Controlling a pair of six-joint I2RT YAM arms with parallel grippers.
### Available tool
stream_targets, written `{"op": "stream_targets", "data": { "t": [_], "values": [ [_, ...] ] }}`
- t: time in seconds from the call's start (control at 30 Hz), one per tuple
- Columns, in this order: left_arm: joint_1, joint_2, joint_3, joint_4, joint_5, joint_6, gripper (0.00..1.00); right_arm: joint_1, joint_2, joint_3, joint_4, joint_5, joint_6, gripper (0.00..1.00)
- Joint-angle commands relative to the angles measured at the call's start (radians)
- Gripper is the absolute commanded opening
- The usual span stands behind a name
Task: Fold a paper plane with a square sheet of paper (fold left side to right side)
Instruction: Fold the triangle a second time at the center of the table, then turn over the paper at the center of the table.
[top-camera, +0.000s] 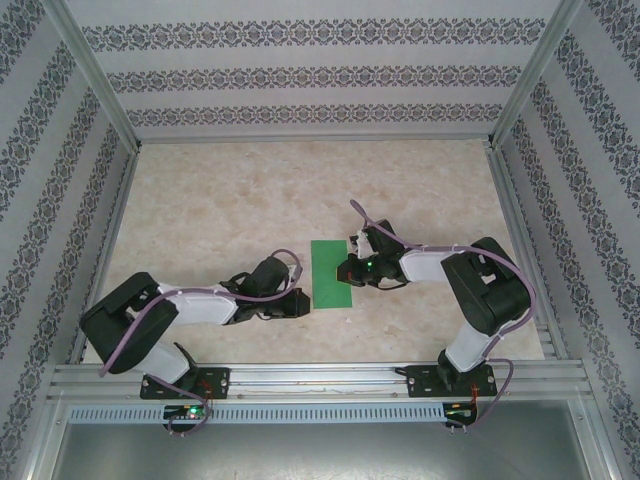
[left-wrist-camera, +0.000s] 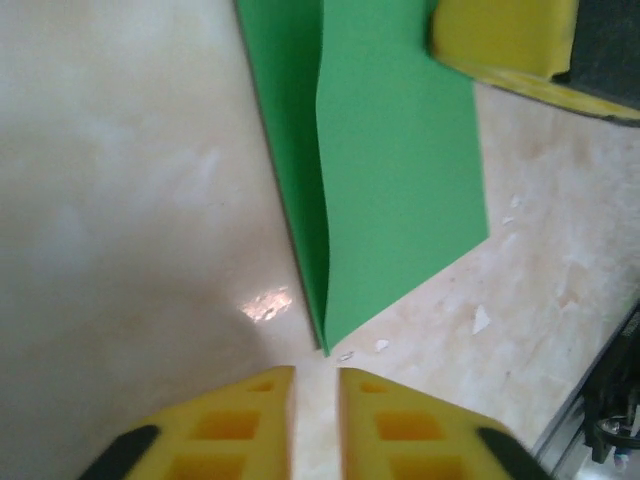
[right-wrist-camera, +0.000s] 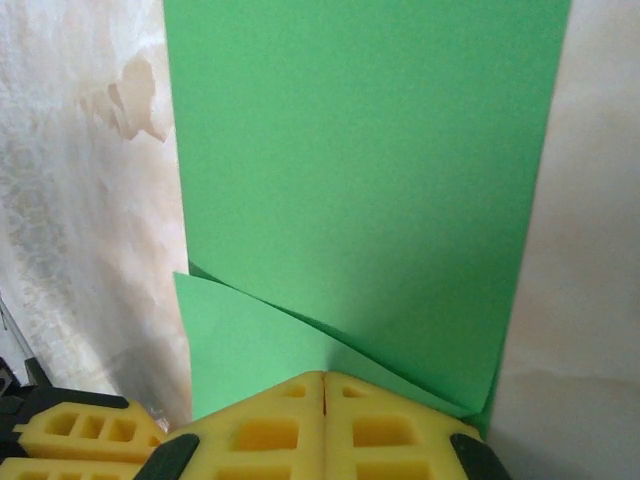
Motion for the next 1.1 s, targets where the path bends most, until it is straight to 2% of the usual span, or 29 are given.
{"op": "stream_targets", "data": {
  "t": [0.0, 0.07, 0.23, 0.43, 0.57, 0.77, 0.9, 1.0, 1.07],
  "values": [
    [0.036, -0.061, -0.004, -0.041, -0.042, 0.007, 0.26, -0.014, -0.101, 0.025, -0.018, 0.024, -0.038, 0.23],
    [0.060, -0.087, -0.014, -0.014, -0.042, 0.011, 0.33, -0.025, -0.159, 0.005, -0.017, 0.054, -0.049, 0.38],
    [0.114, -0.100, -0.005, 0.043, -0.019, 0.024, 0.45, -0.073, -0.299, -0.073, -0.012, 0.094, -0.067, 0.62],
    [0.160, -0.013, 0.063, 0.087, 0.078, 0.069, 0.47, -0.130, -0.424, -0.164, -0.009, 0.073, -0.069, 0.98],
    [0.173, 0.062, 0.111, 0.102, 0.120, 0.084, 0.47, -0.153, -0.451, -0.200, 0.000, 0.024, -0.055, 0.98],
    [0.174, 0.175, 0.185, 0.125, 0.181, 0.093, 0.45, -0.155, -0.476, -0.239, 0.006, 0.019, -0.042, 0.98],
    [0.174, 0.237, 0.217, 0.130, 0.183, 0.092, 0.41, -0.156, -0.485, -0.251, 0.005, 0.010, -0.036, 0.98],
    [0.174, 0.272, 0.232, 0.140, 0.184, 0.091, 0.34, -0.155, -0.492, -0.260, 0.000, 0.008, -0.034, 0.96],
    [0.174, 0.286, 0.237, 0.148, 0.188, 0.088, 0.24, -0.154, -0.490, -0.263, 0.000, 0.000, -0.034, 0.91]
  ]
}}
